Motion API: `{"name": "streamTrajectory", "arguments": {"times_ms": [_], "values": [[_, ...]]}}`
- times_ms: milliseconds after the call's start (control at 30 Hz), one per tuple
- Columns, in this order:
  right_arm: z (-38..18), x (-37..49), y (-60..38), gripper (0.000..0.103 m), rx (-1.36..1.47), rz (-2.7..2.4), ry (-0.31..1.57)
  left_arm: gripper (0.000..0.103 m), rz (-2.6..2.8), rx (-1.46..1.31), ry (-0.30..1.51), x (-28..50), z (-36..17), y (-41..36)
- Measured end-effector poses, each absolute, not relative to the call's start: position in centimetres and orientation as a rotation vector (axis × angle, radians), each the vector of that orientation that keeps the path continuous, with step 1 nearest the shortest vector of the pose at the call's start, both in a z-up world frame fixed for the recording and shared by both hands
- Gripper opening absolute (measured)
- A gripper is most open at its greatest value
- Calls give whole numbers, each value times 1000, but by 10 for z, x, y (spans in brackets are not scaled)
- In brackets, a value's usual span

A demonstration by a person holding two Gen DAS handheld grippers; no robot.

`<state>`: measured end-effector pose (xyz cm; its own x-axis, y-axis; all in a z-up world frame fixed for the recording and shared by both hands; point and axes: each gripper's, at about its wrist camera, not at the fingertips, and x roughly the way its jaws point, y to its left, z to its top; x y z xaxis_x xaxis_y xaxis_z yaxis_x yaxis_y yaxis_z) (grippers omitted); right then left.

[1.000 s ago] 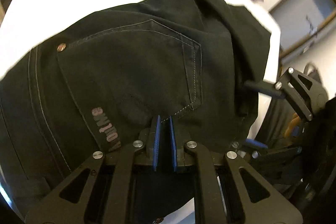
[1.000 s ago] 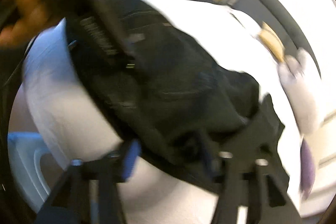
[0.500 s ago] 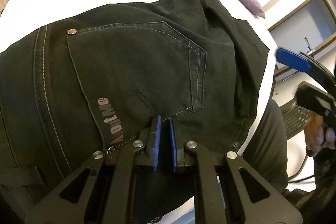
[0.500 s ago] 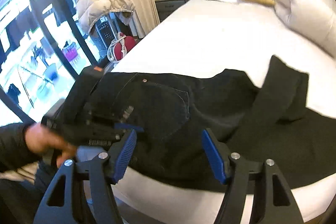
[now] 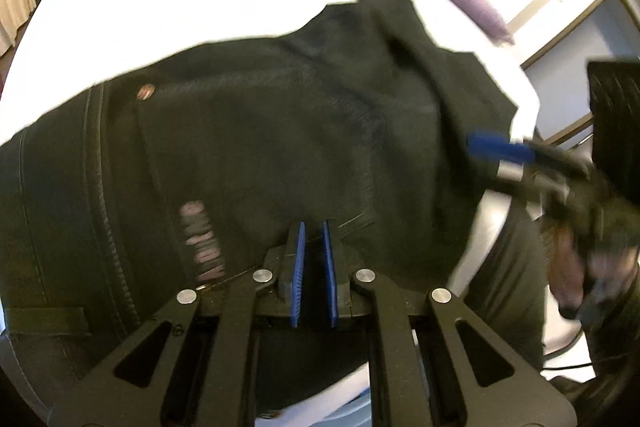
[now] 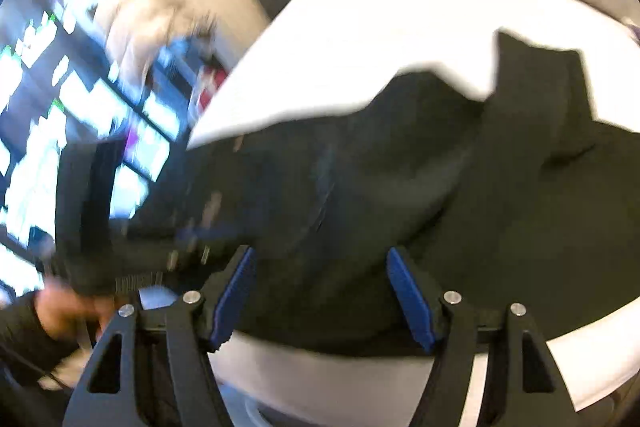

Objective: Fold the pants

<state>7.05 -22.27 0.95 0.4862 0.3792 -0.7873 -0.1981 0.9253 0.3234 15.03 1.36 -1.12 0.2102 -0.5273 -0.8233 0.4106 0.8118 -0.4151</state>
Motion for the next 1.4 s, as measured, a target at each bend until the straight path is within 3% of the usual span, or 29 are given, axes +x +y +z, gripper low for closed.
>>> {"name": "streamTrajectory", "arguments": {"times_ms": [333, 633, 867, 1000, 1033, 1133, 1167, 1200, 1400], "values": [[47, 206, -322, 71, 158, -17, 935, 9, -665, -192, 1259, 161, -40, 0], [-5, 334, -350, 69, 174, -175, 1057, 9, -691, -216, 1274, 167, -50, 5], [-51, 365, -360, 68, 187, -256, 1166, 9, -700, -195, 1272, 167, -50, 2], [-55, 365, -363, 68, 163, -272, 1130, 9, -703, -196, 1273, 167, -50, 0], [-55, 365, -365, 66, 165, -269, 1125, 9, -703, -199, 1273, 167, -50, 0], [-52, 361, -368, 41, 149, -249, 1114, 9, -705, -202, 1271, 166, -50, 1], [-50, 359, -370, 23, 143, -244, 1114, 9, -704, -201, 1270, 166, -50, 1], [-47, 357, -374, 12, 149, -236, 1114, 9, -703, -198, 1268, 166, -49, 1], [-6, 312, -417, 9, 325, -215, 984, 9, -696, -170, 1264, 164, -48, -2]]}}
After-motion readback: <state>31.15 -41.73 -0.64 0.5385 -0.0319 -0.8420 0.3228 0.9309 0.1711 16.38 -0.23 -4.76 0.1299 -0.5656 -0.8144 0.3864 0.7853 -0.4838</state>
